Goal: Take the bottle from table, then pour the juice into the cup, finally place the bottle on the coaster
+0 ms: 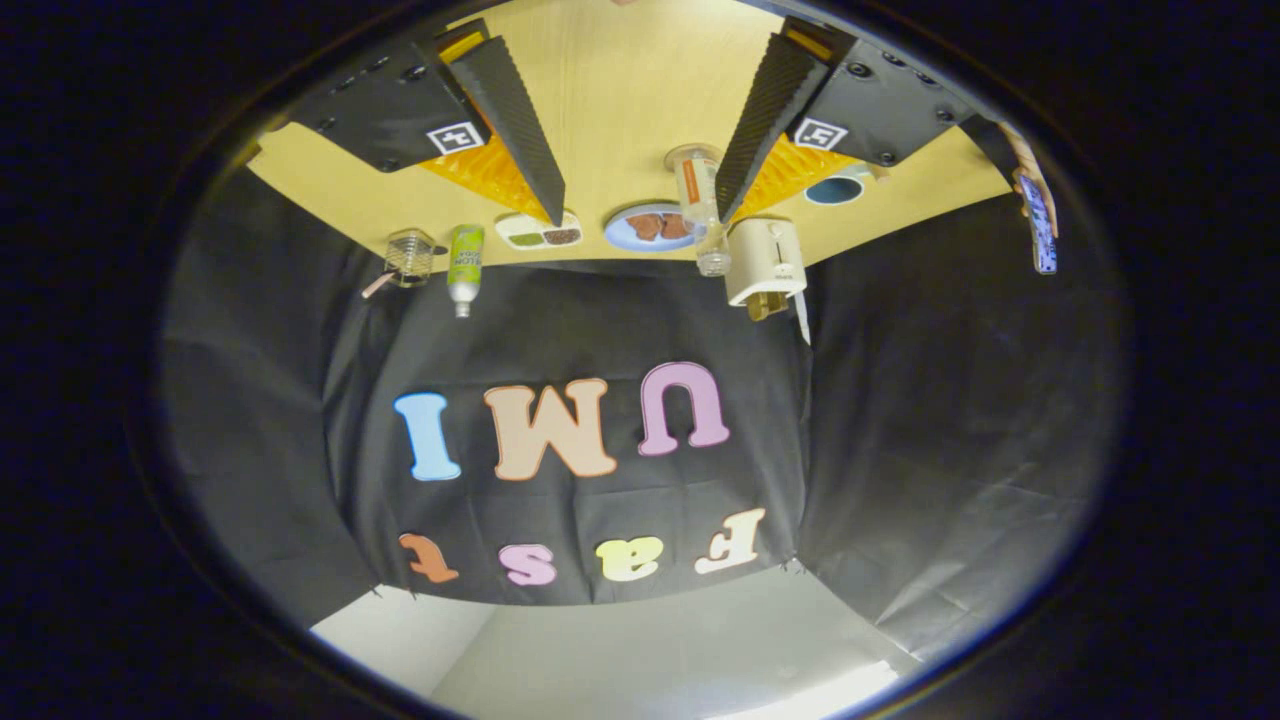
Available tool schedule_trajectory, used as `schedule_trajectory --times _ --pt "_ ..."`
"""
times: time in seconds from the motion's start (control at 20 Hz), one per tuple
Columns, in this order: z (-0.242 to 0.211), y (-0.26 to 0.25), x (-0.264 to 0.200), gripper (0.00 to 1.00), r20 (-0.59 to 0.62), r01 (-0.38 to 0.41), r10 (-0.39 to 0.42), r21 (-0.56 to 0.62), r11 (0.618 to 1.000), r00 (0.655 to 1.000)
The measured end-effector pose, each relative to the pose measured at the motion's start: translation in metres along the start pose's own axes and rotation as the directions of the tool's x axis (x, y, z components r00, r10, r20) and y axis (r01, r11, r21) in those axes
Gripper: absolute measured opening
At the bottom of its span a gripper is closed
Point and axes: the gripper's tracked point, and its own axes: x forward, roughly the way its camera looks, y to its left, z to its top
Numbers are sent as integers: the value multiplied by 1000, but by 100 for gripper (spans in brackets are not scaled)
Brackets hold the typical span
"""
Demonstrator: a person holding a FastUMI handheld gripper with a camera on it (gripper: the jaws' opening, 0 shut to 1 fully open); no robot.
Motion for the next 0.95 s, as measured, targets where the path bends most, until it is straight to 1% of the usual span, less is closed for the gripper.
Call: schedule_trajectory --times 0.1,0.2,0.35,0.5,0.95 --pt "13 -3 -7 95 24 10 -10 -11 1000 1000" --pt "16 -8 -12 95 39 25 -24 -28 999 999" --pt "9 -8 -14 95 25 29 -29 -30 999 999" --pt "4 -11 -12 95 17 46 -45 -63 997 999" --pt "-1 14 -6 95 7 10 -9 -99 995 1000"
